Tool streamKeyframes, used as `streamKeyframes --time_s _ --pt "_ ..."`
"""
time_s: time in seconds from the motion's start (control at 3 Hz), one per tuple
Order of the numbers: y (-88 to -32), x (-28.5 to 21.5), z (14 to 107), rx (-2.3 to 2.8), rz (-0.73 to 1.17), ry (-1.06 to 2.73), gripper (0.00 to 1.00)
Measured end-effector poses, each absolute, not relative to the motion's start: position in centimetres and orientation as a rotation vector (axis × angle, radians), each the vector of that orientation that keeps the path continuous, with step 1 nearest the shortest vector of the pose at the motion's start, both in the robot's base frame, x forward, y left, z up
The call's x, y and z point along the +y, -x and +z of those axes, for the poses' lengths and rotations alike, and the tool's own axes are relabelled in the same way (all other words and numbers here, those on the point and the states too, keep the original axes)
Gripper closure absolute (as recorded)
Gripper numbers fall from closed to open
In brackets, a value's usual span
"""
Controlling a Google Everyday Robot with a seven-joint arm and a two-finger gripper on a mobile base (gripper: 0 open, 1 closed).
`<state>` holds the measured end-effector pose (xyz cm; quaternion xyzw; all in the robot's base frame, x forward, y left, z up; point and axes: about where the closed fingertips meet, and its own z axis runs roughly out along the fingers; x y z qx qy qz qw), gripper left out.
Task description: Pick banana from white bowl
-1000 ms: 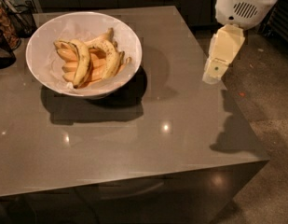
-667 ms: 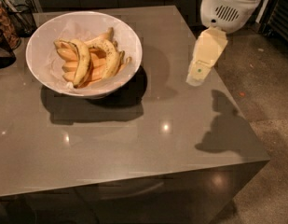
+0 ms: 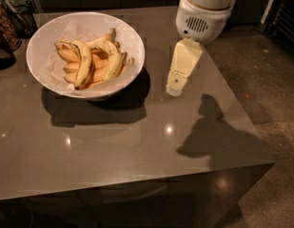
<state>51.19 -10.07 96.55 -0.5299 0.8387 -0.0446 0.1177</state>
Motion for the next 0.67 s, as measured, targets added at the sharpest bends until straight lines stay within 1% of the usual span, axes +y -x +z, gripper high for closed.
streamKeyframes --time_s 0.33,0.67 --pt "-51.5 -9.9 96.7 2.443 -0.128 1.535 0.00" --pt "-52.1 -8.7 96.9 2.446 -0.070 1.500 0.00"
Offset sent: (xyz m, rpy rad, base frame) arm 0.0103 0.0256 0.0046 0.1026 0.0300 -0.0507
